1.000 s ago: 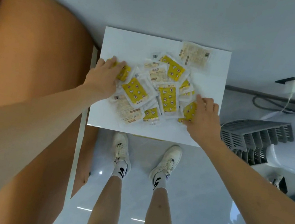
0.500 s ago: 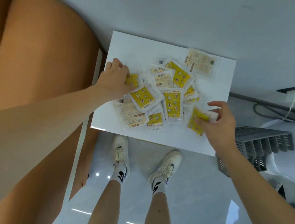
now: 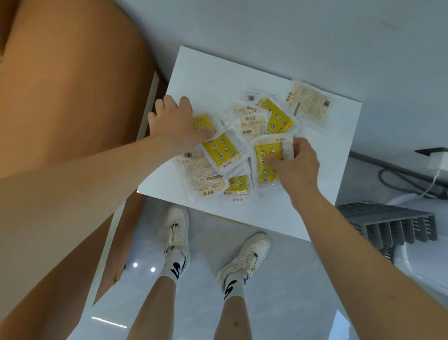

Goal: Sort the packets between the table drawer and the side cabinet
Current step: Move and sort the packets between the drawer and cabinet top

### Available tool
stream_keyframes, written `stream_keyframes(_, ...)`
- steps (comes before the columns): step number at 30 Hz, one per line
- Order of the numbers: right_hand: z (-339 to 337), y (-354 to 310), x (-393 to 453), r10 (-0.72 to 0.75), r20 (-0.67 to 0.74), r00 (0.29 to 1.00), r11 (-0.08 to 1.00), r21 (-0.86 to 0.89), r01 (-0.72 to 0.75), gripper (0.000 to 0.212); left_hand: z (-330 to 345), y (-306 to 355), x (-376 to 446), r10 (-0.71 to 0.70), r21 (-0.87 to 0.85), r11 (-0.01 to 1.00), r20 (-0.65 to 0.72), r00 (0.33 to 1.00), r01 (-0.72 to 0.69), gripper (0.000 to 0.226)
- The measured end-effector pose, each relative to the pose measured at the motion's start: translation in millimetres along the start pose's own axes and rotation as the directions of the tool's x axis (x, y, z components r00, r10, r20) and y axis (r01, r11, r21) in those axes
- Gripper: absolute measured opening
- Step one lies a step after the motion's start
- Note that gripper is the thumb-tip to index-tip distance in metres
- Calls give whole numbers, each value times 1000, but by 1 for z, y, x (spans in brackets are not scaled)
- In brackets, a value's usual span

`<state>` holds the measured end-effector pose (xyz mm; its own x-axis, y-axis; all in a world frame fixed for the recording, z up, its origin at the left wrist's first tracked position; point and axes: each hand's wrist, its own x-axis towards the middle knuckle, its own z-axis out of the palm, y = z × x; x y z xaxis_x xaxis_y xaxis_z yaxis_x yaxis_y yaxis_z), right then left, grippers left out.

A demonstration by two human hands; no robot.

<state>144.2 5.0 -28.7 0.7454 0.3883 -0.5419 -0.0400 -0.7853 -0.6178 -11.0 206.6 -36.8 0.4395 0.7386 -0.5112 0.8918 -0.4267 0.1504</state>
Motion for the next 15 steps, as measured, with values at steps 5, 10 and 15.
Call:
stream_keyframes(5, 18, -7, -7, 10, -15, 1000, 991, -137, -12, 83, -2, 3, -2, -68, -28, 997, 79, 995, 70, 97)
stream_keyframes(10, 18, -11, -10, 56, -28, 998, 998, -38, -57, 74, -3, -2, -5, -102, -266, 950, 220, 970, 160, 93)
stream_keyframes(15, 13, -9, -10, 55, -18, 998, 997, -52, -56, 63, -6, 1, -19, -42, -413, 905, 146, 988, 99, 60)
